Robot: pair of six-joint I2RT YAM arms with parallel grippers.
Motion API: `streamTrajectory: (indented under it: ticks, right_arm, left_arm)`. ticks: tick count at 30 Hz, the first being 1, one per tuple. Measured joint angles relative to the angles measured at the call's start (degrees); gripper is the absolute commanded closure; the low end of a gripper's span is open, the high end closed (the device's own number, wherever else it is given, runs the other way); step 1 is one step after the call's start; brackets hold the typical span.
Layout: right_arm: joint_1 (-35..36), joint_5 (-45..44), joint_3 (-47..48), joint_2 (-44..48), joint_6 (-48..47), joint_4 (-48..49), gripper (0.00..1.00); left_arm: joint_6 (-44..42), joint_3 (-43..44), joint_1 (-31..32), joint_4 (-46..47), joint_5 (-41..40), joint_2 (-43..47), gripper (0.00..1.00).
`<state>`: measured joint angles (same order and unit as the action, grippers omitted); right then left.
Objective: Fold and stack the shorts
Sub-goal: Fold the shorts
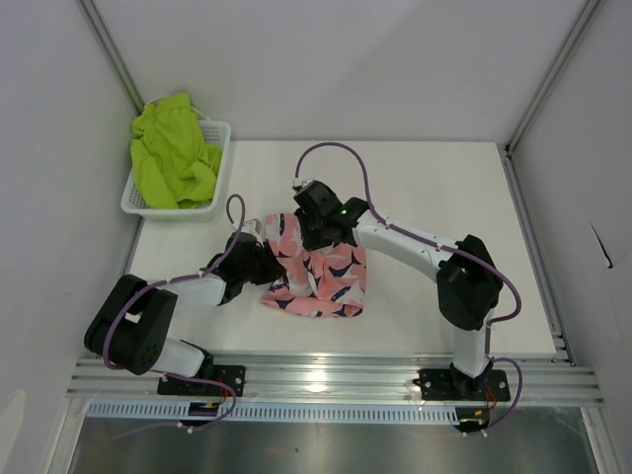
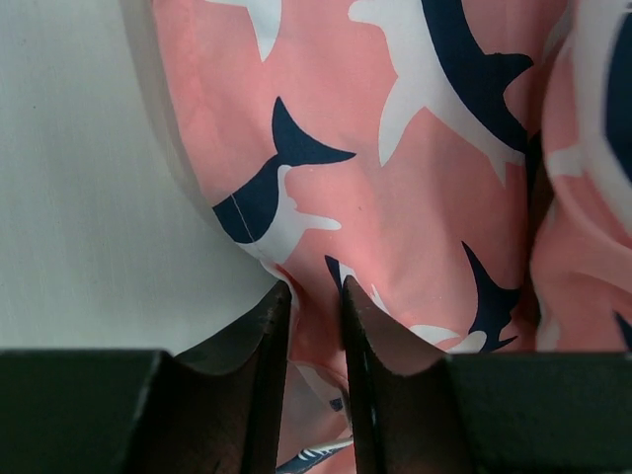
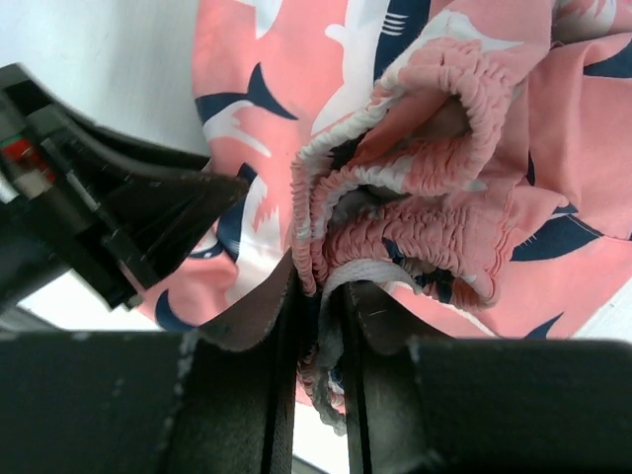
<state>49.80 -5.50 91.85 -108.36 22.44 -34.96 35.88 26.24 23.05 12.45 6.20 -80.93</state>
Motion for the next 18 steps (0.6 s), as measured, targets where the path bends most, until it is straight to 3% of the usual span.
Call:
streamTrajectory:
  ticks: [14,17,18]
  right_arm:
    - [2.64,-2.43,3.15,-10.8,0.02,1.44,1.0]
    - [3.34,-2.64,4.09,-12.13,0.04,1.6,0.91]
    - [3.48,-2.6,4.42,-12.61,0.09,1.75,0.77]
  left_arm:
    - [0.0,-1.51,0.0,-0.79,-0.02,2.08,0.71]
    - [0.0,-1.53,0.0,-0.79,-0.04,2.08,0.71]
    - [0.0,-1.55,0.0,-0.76,-0.04,2.08,0.71]
